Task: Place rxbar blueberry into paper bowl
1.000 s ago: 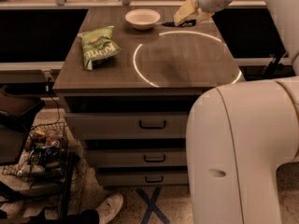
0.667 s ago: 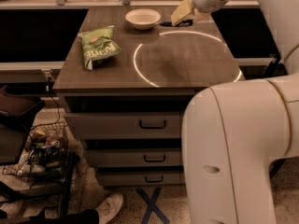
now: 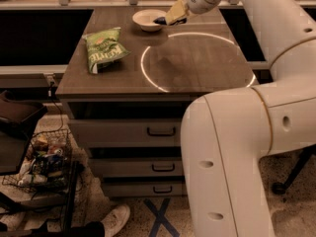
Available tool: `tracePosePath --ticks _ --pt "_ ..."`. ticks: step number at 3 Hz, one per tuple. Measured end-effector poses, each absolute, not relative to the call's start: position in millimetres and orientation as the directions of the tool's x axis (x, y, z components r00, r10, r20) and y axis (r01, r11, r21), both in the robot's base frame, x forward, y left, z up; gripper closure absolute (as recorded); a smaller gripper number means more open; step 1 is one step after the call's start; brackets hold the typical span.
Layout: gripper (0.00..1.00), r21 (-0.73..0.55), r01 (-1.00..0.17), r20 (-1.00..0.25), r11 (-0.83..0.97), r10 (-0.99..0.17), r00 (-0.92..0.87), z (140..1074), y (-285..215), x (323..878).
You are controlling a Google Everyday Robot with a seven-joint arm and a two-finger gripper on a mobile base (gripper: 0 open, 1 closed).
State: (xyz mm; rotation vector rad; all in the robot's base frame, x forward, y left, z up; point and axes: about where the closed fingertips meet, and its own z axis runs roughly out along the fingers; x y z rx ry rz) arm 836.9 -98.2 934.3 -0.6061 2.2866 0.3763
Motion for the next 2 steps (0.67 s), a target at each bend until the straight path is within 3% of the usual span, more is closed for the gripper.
tracePosePath --ticks 2 --pt "1.0 0.028 -0.582 -0.714 0.813 -0.391 -0.581 887.8 -48.1 878.8"
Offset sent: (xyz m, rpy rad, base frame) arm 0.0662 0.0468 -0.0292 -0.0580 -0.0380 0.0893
